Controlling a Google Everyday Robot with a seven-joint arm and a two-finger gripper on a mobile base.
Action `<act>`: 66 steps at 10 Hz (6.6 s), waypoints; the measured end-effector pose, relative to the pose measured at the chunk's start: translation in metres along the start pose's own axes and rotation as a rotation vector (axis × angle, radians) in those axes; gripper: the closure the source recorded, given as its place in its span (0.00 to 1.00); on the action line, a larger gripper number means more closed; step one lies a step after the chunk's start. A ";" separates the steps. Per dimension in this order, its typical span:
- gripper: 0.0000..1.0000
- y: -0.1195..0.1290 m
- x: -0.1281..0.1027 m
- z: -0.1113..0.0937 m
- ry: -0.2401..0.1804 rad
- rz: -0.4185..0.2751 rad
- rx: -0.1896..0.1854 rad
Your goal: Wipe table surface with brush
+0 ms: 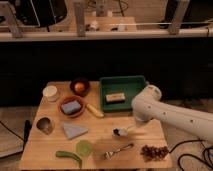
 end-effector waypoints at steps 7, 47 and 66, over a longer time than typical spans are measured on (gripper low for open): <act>1.00 -0.018 0.010 0.004 0.029 0.006 -0.024; 1.00 -0.029 0.031 0.025 0.068 0.048 -0.049; 1.00 -0.013 0.027 0.018 0.006 -0.025 -0.013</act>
